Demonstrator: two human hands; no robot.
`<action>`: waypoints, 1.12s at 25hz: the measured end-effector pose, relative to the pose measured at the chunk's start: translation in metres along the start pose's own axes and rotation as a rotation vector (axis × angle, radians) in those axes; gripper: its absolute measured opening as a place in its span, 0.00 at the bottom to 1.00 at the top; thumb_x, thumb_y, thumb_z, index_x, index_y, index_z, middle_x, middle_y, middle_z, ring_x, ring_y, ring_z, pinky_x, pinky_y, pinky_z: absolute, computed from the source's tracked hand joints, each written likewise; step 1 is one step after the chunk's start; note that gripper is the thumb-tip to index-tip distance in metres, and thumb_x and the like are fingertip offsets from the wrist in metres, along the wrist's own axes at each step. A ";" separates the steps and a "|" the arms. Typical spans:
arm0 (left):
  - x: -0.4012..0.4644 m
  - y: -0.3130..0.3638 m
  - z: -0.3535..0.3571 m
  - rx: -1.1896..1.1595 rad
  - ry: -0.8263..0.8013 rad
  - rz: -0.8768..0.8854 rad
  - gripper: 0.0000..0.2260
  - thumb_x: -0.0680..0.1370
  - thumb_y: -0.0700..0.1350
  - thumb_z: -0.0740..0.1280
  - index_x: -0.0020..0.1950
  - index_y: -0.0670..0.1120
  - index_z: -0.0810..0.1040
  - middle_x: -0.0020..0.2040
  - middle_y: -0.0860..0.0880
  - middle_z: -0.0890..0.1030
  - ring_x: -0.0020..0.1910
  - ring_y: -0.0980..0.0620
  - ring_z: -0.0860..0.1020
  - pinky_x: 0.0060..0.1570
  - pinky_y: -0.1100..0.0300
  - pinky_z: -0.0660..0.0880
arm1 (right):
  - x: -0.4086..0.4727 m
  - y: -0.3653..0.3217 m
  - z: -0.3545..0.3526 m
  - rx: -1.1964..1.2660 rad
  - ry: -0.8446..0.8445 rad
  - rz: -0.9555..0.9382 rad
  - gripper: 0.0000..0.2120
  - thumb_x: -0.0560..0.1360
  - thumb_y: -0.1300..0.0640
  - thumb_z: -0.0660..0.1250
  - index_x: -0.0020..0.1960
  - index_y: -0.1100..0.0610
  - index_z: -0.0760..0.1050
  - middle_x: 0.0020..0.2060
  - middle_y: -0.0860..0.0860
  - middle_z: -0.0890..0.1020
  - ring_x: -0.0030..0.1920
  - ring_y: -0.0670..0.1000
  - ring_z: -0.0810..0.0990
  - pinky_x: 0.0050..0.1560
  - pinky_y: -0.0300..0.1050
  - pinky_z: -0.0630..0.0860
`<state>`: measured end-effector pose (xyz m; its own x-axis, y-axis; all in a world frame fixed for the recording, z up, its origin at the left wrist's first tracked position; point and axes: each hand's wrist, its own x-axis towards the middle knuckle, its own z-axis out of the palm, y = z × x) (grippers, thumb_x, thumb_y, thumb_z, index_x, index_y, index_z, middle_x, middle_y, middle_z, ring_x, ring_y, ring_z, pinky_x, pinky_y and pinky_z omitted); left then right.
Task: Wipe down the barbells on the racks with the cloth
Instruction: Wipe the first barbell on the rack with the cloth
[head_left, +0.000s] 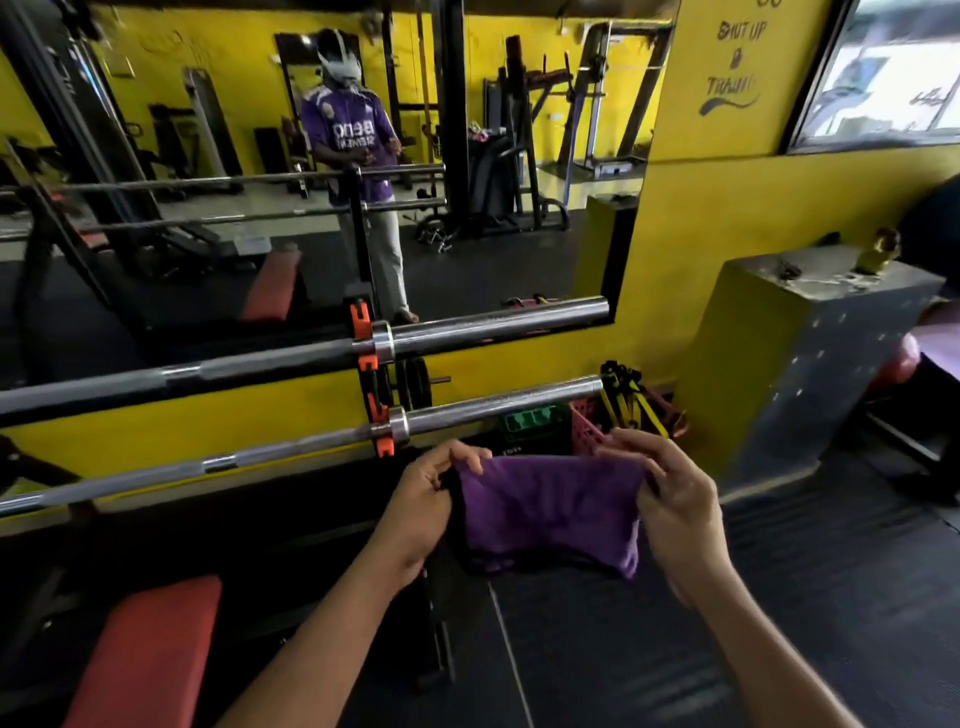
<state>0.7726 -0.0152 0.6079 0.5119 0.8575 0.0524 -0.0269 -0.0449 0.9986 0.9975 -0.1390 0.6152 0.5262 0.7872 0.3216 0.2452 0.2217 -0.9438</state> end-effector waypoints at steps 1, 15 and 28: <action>0.016 0.001 0.000 0.006 0.003 -0.009 0.13 0.79 0.30 0.66 0.50 0.48 0.80 0.57 0.50 0.84 0.55 0.47 0.82 0.44 0.55 0.78 | 0.021 0.010 -0.002 0.025 -0.018 0.044 0.30 0.74 0.81 0.56 0.60 0.53 0.80 0.51 0.53 0.87 0.54 0.53 0.84 0.56 0.51 0.79; 0.209 0.014 -0.068 0.618 -0.393 0.201 0.22 0.77 0.31 0.71 0.59 0.58 0.81 0.60 0.58 0.80 0.62 0.55 0.78 0.64 0.54 0.74 | 0.235 0.055 -0.004 -0.143 -0.803 0.069 0.13 0.74 0.68 0.69 0.54 0.57 0.85 0.57 0.47 0.79 0.59 0.52 0.78 0.58 0.40 0.74; 0.288 0.011 -0.032 0.919 -0.158 0.630 0.25 0.78 0.34 0.62 0.73 0.52 0.73 0.69 0.55 0.72 0.66 0.54 0.74 0.60 0.54 0.76 | 0.297 0.070 -0.004 0.304 -0.047 0.462 0.16 0.66 0.57 0.75 0.54 0.52 0.83 0.48 0.55 0.85 0.44 0.50 0.82 0.42 0.43 0.81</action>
<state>0.8926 0.2478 0.6340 0.7352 0.4768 0.4818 0.2907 -0.8638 0.4115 1.1736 0.1078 0.6452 0.4847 0.8653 -0.1280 -0.2519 -0.0020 -0.9677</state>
